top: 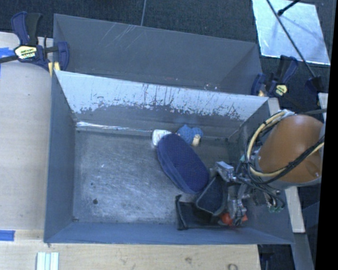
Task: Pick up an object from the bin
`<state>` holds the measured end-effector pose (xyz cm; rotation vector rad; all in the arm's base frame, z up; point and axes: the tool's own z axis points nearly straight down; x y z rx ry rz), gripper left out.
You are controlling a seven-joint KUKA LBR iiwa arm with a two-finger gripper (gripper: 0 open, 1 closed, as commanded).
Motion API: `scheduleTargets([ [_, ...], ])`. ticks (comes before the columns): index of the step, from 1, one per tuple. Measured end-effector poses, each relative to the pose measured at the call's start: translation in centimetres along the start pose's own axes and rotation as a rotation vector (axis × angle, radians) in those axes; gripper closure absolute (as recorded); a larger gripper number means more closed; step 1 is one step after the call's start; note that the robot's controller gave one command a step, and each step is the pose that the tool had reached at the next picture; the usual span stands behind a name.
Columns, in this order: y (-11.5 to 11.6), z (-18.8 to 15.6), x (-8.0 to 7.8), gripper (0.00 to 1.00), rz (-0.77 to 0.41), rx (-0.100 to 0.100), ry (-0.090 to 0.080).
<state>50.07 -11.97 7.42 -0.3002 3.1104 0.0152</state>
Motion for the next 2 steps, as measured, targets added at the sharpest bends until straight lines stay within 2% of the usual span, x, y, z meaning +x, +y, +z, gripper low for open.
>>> scheduleTargets([
  [1, -0.8, 0.0, 0.3, 1.0, 0.016, 0.009, 0.002],
  [2, 0.9, -18.0, -0.8, 1.0, 0.062, 0.012, 0.01],
])
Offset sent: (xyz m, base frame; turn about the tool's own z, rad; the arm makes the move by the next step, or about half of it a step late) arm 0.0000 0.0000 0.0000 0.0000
